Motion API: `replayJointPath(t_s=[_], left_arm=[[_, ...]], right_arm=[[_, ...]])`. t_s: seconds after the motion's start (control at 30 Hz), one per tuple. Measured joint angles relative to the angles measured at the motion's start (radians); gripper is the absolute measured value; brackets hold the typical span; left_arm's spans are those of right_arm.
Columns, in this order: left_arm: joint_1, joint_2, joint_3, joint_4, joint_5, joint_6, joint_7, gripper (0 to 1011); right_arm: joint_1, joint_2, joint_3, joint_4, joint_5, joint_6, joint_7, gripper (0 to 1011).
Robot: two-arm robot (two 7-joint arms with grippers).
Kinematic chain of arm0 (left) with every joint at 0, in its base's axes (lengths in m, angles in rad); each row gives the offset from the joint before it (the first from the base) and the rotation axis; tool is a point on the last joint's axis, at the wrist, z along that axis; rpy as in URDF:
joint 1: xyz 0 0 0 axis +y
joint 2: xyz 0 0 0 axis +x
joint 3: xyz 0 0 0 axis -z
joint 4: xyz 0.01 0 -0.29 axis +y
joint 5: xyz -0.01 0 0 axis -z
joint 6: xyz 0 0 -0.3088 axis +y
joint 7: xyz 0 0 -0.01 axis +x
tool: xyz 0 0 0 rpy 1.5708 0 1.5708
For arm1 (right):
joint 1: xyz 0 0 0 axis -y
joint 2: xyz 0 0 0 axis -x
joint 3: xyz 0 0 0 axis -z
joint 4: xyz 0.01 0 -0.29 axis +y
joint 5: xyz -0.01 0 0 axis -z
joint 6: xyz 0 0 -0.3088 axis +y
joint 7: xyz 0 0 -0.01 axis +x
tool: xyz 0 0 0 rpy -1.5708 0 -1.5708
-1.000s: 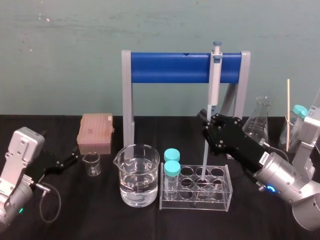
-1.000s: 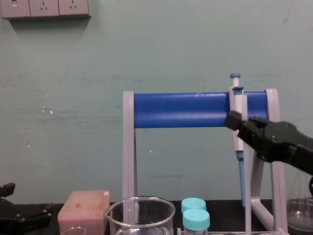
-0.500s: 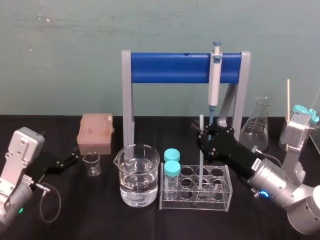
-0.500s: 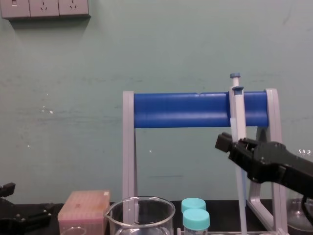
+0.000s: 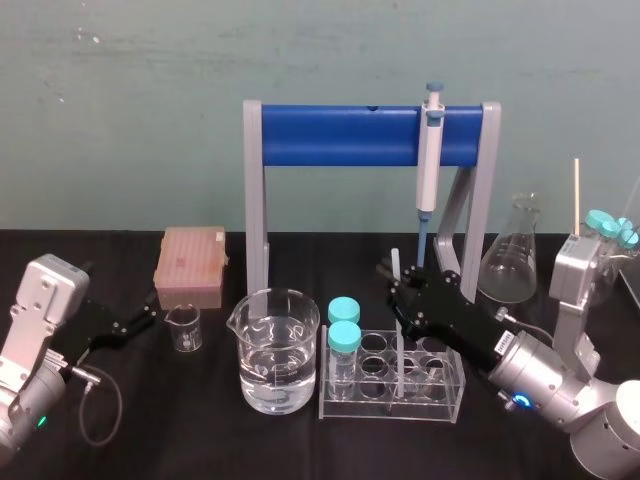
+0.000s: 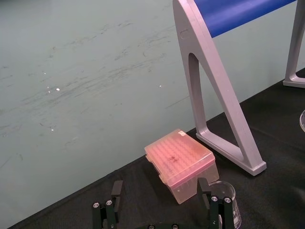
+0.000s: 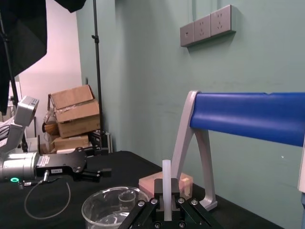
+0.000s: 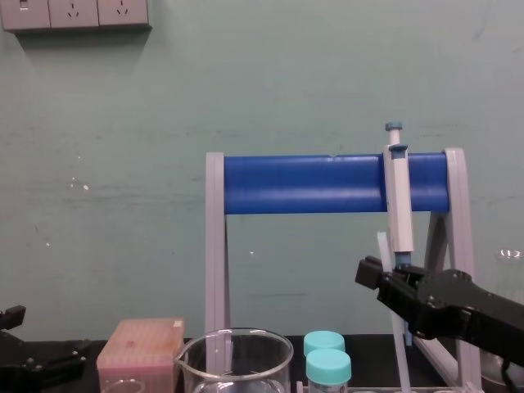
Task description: Pick up the stirring rod with one hand, then place it down.
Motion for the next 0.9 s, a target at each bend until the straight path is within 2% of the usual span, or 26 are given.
replayJointPath(t_s=[0.9], left_arm=[[0.000, 0.000, 0.000, 0.000, 0.000, 0.000, 0.000, 1000]], right_arm=[[-0.007, 0.006, -0.005, 0.000, -0.026, 0.020, -0.021, 69]])
